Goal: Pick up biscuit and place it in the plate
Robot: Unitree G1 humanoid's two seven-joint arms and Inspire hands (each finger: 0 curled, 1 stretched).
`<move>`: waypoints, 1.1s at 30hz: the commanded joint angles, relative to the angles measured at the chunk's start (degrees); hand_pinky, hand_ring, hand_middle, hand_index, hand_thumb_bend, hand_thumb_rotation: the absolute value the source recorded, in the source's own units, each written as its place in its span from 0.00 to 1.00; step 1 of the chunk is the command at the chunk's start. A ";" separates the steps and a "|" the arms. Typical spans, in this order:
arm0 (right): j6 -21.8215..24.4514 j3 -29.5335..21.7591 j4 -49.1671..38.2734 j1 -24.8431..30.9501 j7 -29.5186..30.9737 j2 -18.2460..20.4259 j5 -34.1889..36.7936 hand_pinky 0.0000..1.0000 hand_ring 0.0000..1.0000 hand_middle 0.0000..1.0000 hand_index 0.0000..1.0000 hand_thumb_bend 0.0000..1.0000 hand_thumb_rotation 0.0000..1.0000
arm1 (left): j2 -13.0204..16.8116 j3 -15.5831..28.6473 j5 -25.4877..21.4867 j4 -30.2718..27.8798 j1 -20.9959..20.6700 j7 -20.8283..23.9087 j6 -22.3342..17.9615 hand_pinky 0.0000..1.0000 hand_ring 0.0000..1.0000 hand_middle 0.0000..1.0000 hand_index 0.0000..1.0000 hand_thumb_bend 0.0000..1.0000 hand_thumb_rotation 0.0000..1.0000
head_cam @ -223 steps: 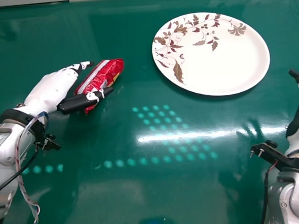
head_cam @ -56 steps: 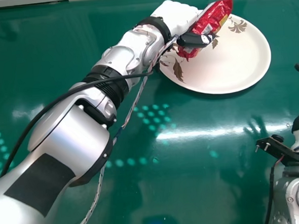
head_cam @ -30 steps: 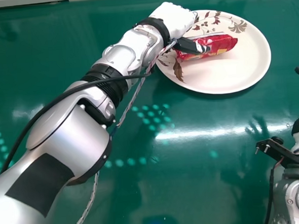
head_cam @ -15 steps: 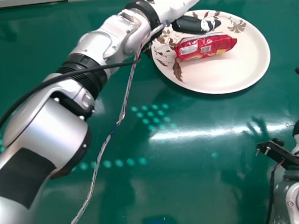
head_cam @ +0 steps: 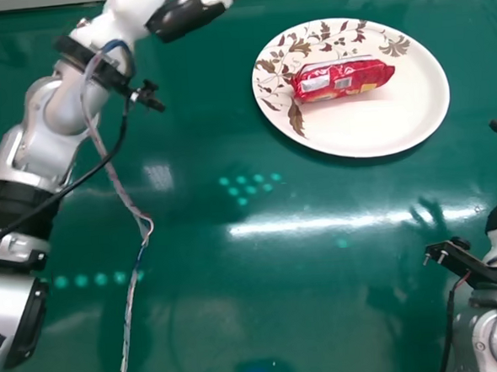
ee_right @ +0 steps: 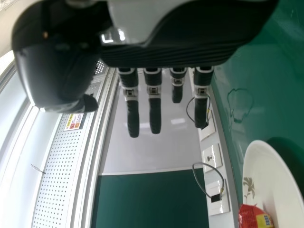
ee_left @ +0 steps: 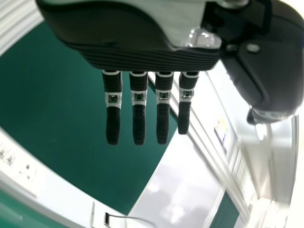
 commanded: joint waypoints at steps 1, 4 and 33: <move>-0.26 -0.08 -0.22 1.19 -0.13 0.83 0.21 0.72 0.77 0.78 0.73 0.51 0.21 | 0.85 3.08 -3.83 -4.75 6.94 -2.01 -0.23 0.56 0.68 0.72 0.76 0.63 0.34; -0.22 -0.05 -0.34 1.02 -0.32 0.94 0.33 0.71 0.77 0.78 0.72 0.53 0.21 | -0.27 6.51 -5.80 -9.88 14.93 -1.16 2.50 0.57 0.66 0.68 0.71 0.64 0.34; 2.18 1.53 3.56 -6.63 -1.14 -0.16 -1.07 0.70 0.77 0.80 0.78 0.51 0.24 | -9.29 15.39 -11.03 -16.52 28.59 0.58 4.74 0.52 0.61 0.66 0.72 0.52 0.06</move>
